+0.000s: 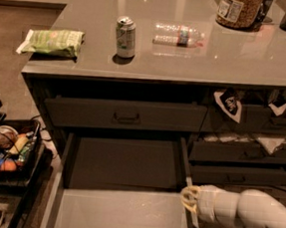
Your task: Open middle drawer
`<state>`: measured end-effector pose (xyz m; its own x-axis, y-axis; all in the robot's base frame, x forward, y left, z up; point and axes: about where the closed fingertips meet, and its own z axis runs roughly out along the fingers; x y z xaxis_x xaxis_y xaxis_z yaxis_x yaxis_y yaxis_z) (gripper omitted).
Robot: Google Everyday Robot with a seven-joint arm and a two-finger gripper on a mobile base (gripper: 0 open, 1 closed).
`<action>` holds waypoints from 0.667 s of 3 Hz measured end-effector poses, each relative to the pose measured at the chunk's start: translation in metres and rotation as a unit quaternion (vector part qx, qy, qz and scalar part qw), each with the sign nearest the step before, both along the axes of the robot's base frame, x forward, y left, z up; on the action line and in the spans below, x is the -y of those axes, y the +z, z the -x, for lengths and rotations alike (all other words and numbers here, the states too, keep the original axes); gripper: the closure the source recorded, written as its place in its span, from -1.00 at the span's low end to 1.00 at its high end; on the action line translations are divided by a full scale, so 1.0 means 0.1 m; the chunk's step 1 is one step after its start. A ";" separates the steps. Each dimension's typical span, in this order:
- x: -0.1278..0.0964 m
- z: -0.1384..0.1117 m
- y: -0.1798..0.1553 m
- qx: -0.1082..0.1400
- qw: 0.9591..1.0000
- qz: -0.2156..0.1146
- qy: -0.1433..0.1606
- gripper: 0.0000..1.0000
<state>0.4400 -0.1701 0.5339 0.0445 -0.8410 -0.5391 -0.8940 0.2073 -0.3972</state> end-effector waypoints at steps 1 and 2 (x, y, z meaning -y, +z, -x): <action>-0.06 0.15 0.04 0.094 0.995 -0.012 -0.025 0.94; -0.08 0.15 0.14 0.105 0.994 -0.015 -0.025 0.49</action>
Offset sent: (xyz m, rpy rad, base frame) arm -0.0147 0.0004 0.0050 0.0089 -0.1094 -0.0452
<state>0.4249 -0.1616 0.5477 0.1173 -0.8287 -0.5473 -0.7807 0.2637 -0.5666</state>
